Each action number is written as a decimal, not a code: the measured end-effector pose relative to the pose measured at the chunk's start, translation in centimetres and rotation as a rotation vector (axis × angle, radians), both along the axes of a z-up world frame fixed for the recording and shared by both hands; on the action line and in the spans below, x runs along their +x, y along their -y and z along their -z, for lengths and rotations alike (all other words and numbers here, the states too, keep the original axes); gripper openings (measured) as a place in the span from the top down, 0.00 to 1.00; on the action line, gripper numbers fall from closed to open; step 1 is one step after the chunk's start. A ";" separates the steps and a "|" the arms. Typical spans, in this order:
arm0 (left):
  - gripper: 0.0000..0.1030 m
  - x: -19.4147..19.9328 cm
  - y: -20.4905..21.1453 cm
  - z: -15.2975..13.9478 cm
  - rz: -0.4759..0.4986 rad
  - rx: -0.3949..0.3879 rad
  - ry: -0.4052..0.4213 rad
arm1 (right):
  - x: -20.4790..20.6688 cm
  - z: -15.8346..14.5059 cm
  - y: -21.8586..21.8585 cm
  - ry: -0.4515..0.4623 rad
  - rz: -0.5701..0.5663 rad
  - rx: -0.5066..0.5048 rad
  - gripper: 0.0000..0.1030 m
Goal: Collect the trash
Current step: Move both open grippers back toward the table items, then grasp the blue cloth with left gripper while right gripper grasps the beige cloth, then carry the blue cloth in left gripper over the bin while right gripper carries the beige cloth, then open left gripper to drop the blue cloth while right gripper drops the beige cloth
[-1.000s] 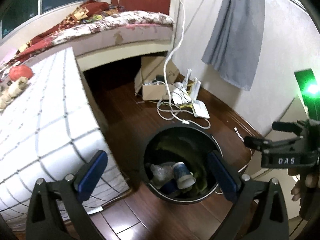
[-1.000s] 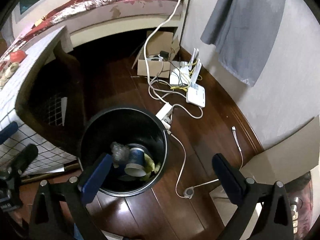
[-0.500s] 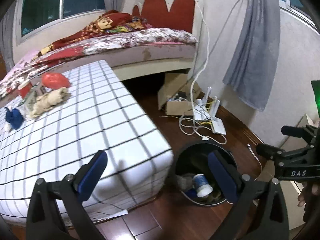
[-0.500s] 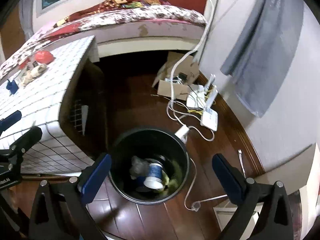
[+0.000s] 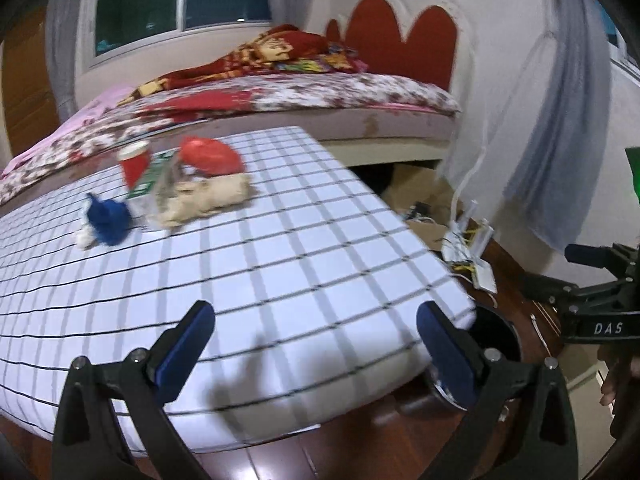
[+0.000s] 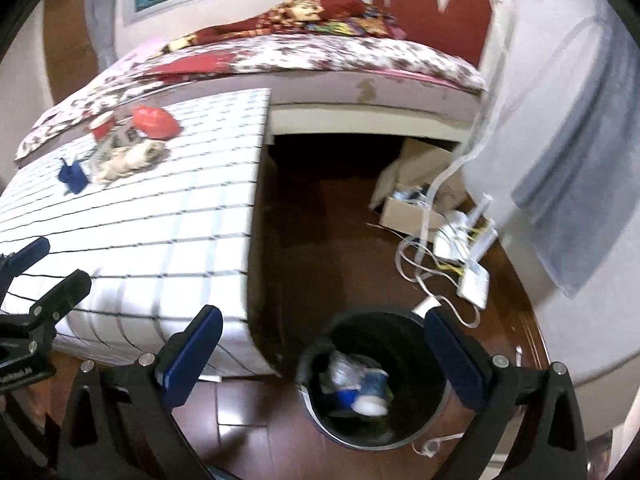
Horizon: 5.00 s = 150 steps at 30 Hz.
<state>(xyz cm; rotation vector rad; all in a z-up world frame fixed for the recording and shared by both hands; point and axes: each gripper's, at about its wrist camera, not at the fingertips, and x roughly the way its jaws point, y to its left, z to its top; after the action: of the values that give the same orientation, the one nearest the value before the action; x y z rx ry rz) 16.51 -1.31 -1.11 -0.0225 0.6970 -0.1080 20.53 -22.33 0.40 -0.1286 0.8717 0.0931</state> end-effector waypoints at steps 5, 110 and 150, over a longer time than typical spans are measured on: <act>0.01 0.0 -5.1 -0.1 -0.079 0.015 0.017 | 1.8 0.0 -4.6 0.000 -0.076 0.008 0.01; 0.75 -0.9 4.9 -2.6 0.273 -0.042 0.035 | -2.9 -3.3 4.8 0.132 -0.008 0.092 0.69; 0.74 -0.4 20.6 8.3 0.468 -0.050 -0.226 | -3.6 10.4 17.1 -0.132 0.166 0.144 0.69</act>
<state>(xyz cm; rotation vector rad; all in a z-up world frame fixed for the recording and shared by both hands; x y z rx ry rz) 16.07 -21.95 -9.39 0.0822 0.9157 -0.5793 16.96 -39.40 -9.95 0.0857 1.0004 0.0092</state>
